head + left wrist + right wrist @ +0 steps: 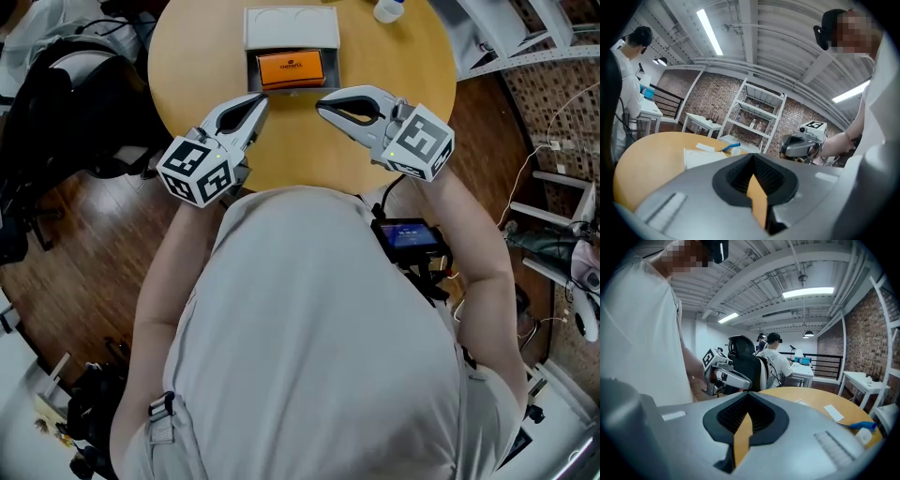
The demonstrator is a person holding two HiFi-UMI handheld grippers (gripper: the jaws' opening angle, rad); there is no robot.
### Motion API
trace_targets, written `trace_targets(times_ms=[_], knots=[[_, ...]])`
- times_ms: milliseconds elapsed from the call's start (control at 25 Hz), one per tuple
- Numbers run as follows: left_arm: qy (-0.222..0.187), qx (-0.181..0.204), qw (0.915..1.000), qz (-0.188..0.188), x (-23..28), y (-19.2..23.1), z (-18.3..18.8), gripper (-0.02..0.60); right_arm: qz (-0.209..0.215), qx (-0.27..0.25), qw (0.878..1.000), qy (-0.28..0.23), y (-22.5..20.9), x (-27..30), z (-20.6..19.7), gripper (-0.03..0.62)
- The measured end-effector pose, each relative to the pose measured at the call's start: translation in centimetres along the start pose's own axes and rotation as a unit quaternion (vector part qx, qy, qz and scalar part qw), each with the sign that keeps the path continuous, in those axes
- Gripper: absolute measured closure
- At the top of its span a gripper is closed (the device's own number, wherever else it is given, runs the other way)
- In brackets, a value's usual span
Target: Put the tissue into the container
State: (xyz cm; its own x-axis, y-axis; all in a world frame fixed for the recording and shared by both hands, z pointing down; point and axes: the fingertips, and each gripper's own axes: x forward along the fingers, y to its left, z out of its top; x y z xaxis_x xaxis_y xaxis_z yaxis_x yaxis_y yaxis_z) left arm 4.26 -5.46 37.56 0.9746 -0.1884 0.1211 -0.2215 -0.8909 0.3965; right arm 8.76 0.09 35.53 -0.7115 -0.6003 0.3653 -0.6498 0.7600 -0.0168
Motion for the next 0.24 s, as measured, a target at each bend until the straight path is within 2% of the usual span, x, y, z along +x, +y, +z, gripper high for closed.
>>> trace_targets(times_ms=[80,240], knots=[[-0.002,-0.013,0.9999,-0.011,0.23,-0.29,-0.05,0.581,-0.002,0.004,1.0,-0.002,-0.05,0.04,0.08,0.597],[-0.01,-0.062,0.9972,-0.04,0.66,-0.67,0.09,0.581,-0.012,0.01,1.0,-0.008,-0.44,0.26,0.35,0.597]])
